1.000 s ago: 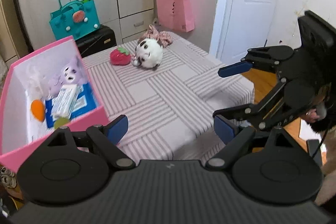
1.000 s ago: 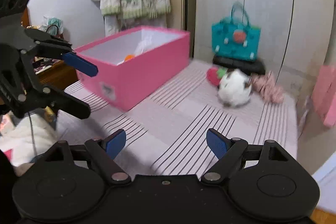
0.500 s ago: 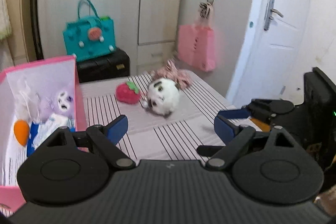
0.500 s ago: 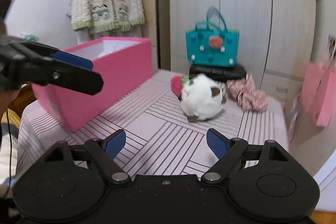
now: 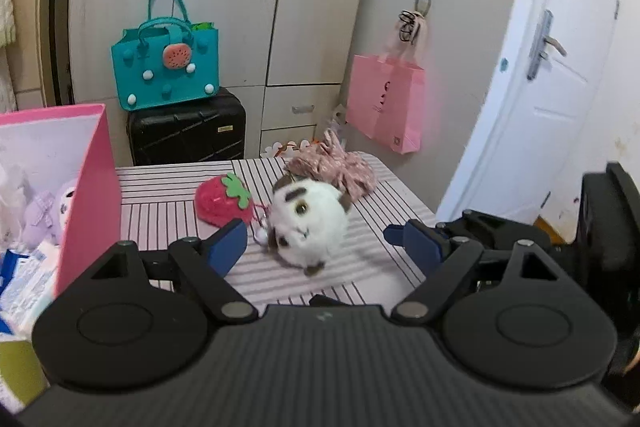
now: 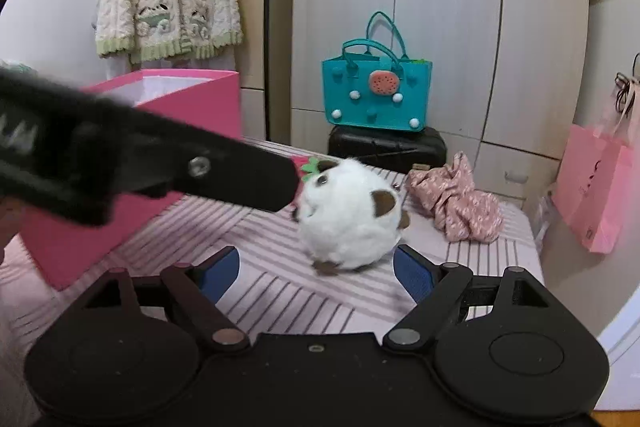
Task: Organize soft objects
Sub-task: 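Close the left gripper on the white-and-brown plush toy while the right gripper also grips it, then lift the plush toy with both grippers and carry it over the pink box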
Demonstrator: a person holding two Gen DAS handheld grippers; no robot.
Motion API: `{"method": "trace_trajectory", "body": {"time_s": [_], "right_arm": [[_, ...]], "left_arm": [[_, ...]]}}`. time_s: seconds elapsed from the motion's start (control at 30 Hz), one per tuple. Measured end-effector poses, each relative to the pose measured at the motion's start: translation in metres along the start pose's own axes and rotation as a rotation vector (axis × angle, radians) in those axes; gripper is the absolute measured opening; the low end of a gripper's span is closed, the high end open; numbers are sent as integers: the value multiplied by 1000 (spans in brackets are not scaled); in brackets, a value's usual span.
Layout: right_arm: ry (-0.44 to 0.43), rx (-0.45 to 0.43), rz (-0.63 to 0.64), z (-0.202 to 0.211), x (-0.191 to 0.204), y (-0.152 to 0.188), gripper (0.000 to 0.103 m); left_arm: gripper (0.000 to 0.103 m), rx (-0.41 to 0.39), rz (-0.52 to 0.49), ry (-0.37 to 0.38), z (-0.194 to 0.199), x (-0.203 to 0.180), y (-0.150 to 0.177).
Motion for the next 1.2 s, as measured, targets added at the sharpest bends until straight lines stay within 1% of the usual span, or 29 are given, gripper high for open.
{"method": "trace_trajectory", "body": {"time_s": [0.13,0.23,0.33,0.4,0.47,0.53,0.63,0.73,0.8,0.83,0.9,0.93,1.03,1.2], "right_arm": [[13,46,-13,-22,-13,3,87],[0,64,-8,-34,-19,4,87],[-17,93,-21,-45,-20,9,87],[-23,85,-1,-48,-17,9,87],[-26,70,18,-50,-16,8,87],[-43,67,12,-53,-18,8,87],[-43,61,5,-60,-20,8,87],[-42,52,6,-63,-21,8,87],[-45,38,0,-61,-22,7,82],[-43,27,-1,-59,-22,6,79],[-42,24,-3,-58,-22,5,77],[-42,23,-3,-57,-22,5,75],[-34,19,4,-54,-22,6,68],[-18,22,16,-48,-18,6,66]], "left_arm": [[85,1,49,-5,-23,14,-1],[84,35,74,-11,-41,20,6],[82,82,67,0,-56,21,15],[78,92,75,2,-63,22,17],[76,97,98,18,-70,23,19],[75,90,106,3,-76,25,20],[72,83,118,-36,-86,30,21],[65,95,147,-32,-92,31,21],[59,97,149,-47,-96,31,22],[59,100,143,-56,-98,31,22],[56,98,142,-48,-100,29,24],[56,94,144,-38,-101,28,24],[53,84,126,-45,-101,25,26],[51,70,131,-45,-98,23,27]]}}
Point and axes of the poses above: each gripper's, at about its wrist camera, not at the fingertips, and z roughly against the way its jaws point, x to its left, y to its underside, the point moved 5 cm from there along -z, roughly the way its jaws point, and after that the axes turned 12 degrees about -x, right-handed, at the moved point
